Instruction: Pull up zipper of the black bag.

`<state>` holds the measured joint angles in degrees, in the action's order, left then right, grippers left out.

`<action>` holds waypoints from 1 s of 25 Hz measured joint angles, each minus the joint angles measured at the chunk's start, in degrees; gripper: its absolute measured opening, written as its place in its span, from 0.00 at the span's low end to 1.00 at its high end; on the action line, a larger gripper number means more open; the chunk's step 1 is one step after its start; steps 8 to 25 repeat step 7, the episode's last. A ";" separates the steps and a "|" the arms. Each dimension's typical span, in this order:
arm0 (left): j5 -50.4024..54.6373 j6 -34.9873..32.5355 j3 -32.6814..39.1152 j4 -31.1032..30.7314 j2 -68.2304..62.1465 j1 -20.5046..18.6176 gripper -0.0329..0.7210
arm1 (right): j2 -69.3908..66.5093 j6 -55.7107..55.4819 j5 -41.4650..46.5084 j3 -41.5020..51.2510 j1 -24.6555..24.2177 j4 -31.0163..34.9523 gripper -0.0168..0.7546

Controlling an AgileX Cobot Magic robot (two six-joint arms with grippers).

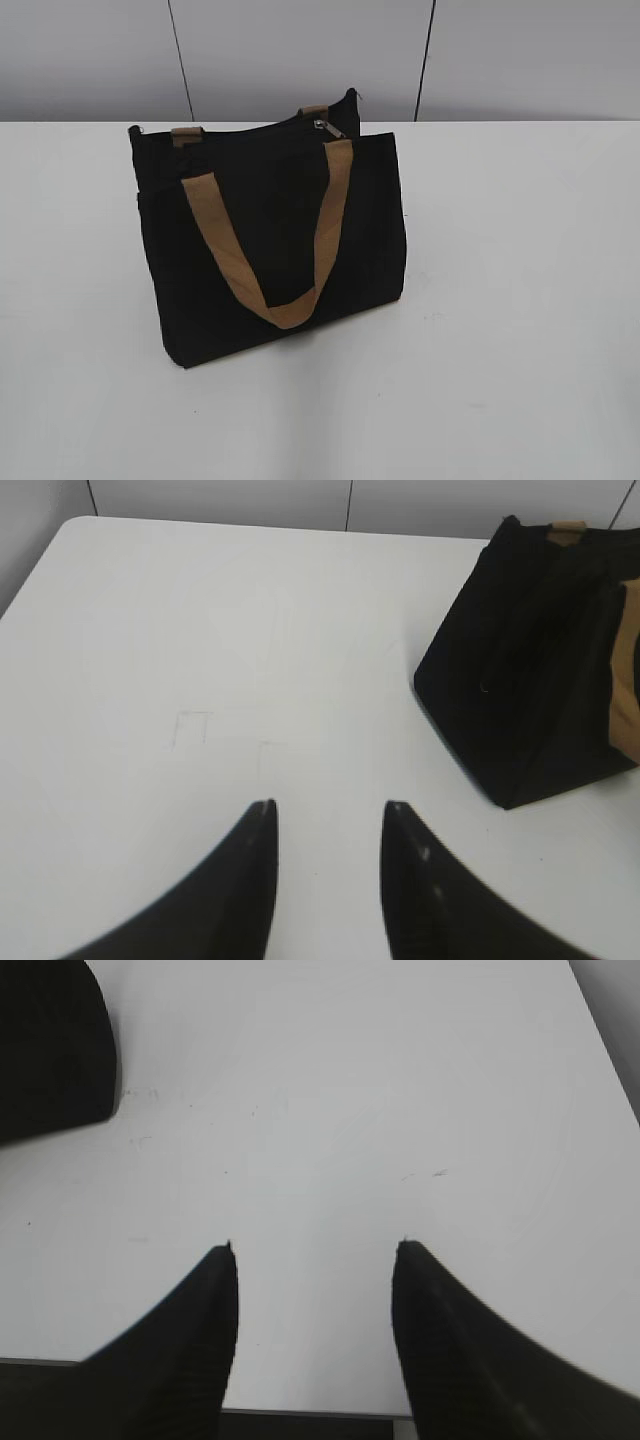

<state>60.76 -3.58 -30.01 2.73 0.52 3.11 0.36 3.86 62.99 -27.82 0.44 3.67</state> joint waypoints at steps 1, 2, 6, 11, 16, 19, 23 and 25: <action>0.00 0.00 0.00 0.00 0.00 -0.06 0.40 | 0.00 0.00 0.00 0.00 0.00 0.00 0.53; 0.00 0.00 0.00 0.00 0.00 -0.06 0.40 | 0.00 0.05 0.00 0.00 0.00 0.00 0.53; 0.00 0.00 0.00 0.00 0.00 -0.06 0.39 | 0.00 0.05 0.00 0.00 0.00 0.00 0.53; 0.00 0.00 0.00 0.00 0.00 -0.06 0.39 | 0.00 0.05 0.00 0.00 0.00 0.00 0.53; 0.00 0.00 0.00 0.00 0.00 -0.06 0.39 | 0.00 0.05 0.00 0.00 0.00 0.00 0.53; 0.00 0.00 0.00 0.00 0.00 -0.06 0.39 | 0.00 0.05 0.00 0.00 0.00 0.00 0.53; 0.00 0.00 0.00 0.00 0.00 -0.06 0.39 | 0.00 0.05 0.00 0.00 0.00 0.00 0.53; 0.00 0.00 0.00 0.00 0.00 -0.06 0.39 | 0.00 0.05 0.00 0.00 0.00 0.00 0.53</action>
